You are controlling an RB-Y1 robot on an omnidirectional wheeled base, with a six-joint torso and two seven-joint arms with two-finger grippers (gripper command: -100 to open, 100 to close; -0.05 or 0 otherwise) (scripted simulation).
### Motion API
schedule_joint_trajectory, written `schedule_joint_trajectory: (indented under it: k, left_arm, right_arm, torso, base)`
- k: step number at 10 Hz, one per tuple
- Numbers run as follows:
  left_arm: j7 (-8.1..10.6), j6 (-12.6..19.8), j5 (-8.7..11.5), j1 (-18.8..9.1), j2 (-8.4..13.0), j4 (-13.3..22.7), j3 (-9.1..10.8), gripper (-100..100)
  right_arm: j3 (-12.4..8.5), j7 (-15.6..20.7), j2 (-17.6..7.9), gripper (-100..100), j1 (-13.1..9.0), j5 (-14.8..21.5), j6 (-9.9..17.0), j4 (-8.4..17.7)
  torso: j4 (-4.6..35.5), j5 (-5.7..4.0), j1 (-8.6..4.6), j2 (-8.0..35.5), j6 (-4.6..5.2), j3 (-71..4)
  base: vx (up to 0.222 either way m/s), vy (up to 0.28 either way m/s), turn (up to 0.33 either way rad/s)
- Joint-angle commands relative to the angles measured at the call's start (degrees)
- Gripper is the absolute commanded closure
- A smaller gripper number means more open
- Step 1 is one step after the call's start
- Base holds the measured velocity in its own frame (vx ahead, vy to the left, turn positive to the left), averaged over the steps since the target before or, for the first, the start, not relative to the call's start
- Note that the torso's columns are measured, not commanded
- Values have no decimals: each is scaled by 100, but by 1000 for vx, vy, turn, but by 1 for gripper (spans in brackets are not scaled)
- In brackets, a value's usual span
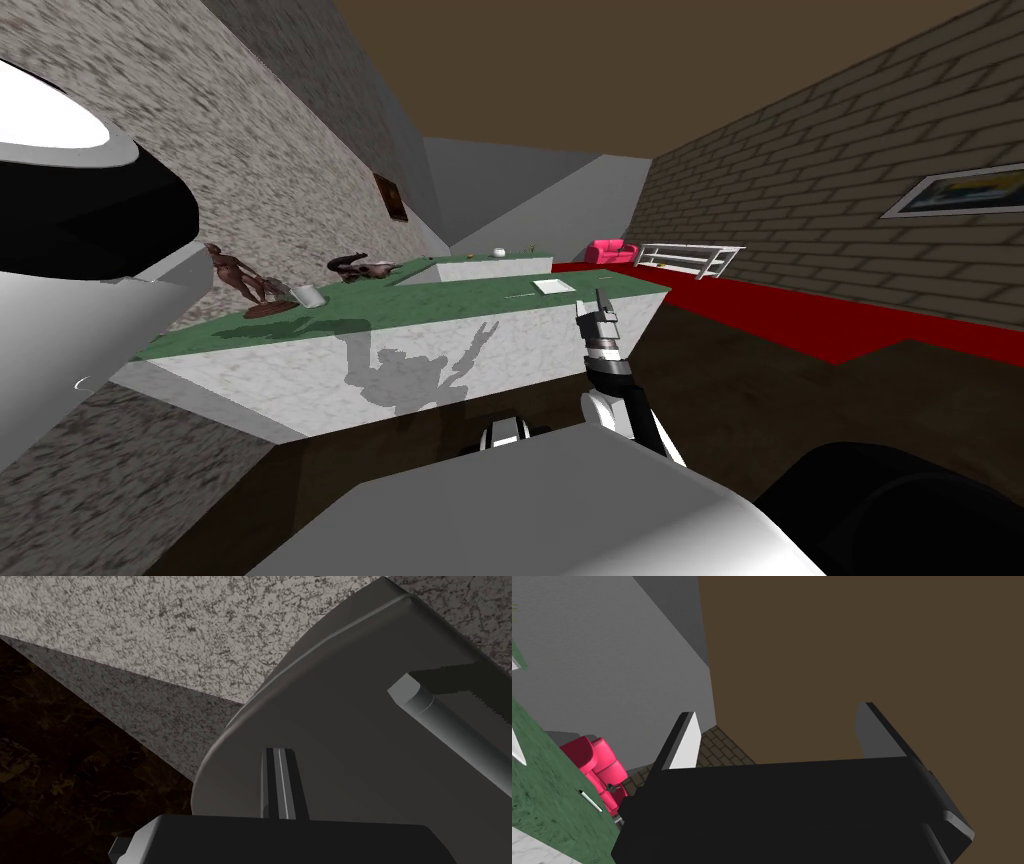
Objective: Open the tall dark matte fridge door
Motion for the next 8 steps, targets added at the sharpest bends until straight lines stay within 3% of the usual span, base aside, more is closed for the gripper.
schedule_joint_trajectory:
  k: [1, 2, 3, 5, 8]
  left_arm:
    - [-125, 124, 154, -86, -242, 6, 100, 100]
    - [-30, 81, 78, -85, -126, 108, 73, 100]
    - [83, 52, 115, -4, -54, -41, 209, -100]
    - [180, 19, 149, 71, 19, -189, 332, -100]
    - [370, -47, 214, 220, 163, -480, 573, -100]
  right_arm:
    - [0, 0, 0, 0, 0, 0, 0, 0]
    - [0, 0, 0, 0, -1, 0, 0, 0]
    - [-2, 0, -2, 0, 2, 0, 0, -1]
    - [-6, 0, -6, 0, 7, -1, -1, -1]
    - [-6, 0, -6, 0, 7, -1, -1, -1]
  torso:
    - [1, -6, -13, 10, 2, 4]
    - [8, -5, -9, 25, 0, 15]
    - [-2, 11, 45, -20, -5, -8]
    - [-28, 33, 88, -72, 0, -50]
    - [7, -5, -12, 23, 1, 14]
  base:
    - [-349, -289, -100]
    - [-155, -130, -17]
    - [50, 49, 26]
    - [139, 153, 18]
    - [161, 189, 17]
